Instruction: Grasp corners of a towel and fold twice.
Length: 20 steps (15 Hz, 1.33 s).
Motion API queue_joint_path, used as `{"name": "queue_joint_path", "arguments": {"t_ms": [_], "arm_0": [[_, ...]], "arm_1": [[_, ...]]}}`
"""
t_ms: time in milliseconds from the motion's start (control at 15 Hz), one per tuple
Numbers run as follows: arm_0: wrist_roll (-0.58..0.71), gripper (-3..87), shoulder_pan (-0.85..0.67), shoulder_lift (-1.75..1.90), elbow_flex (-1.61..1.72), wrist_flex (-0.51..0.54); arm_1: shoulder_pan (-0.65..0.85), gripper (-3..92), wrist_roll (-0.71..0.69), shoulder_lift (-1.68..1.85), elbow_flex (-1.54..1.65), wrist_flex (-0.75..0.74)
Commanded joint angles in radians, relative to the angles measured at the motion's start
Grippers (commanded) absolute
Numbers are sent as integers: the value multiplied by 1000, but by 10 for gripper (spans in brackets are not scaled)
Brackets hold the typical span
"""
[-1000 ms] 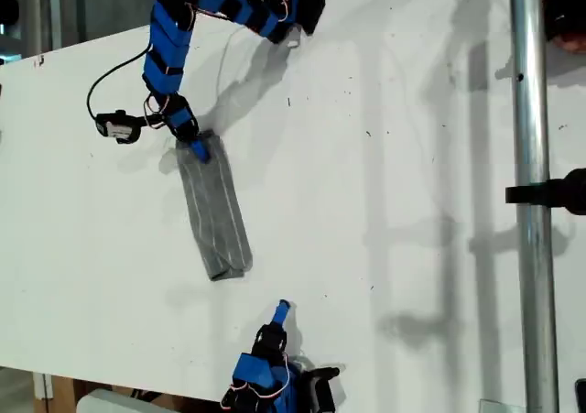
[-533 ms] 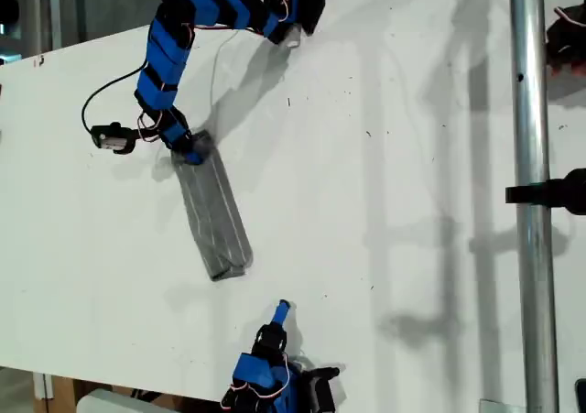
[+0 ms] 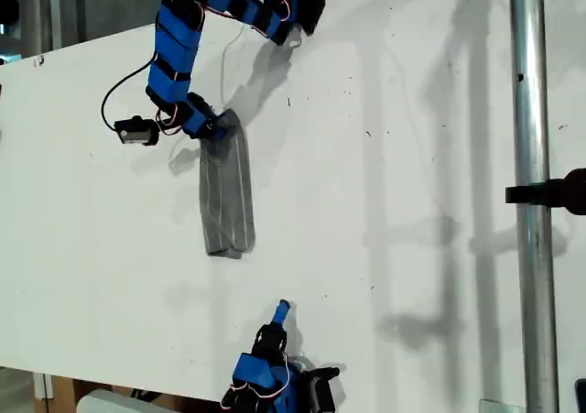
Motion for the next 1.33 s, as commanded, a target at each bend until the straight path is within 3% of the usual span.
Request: {"name": "queue_joint_path", "arguments": {"t_ms": [0,200,333,667,1000,1133,1267], "arm_0": [[-2,-28,-3,0,8,-6],[9,-28,-2,0,8,-8],[11,-28,5,0,8,-8],[12,-28,14,0,8,-8],[11,-28,14,0,8,-8],[11,-28,14,0,8,-8],[12,-28,12,0,8,-8]], "arm_1": [[-15,-2,141,494,189,173],[-61,-2,285,868,245,449],[-101,-2,341,942,268,480],[-311,-2,347,488,66,61],[-356,-2,310,198,-149,-126],[-348,248,295,199,-133,-195],[-344,323,295,233,-121,-347]]}}
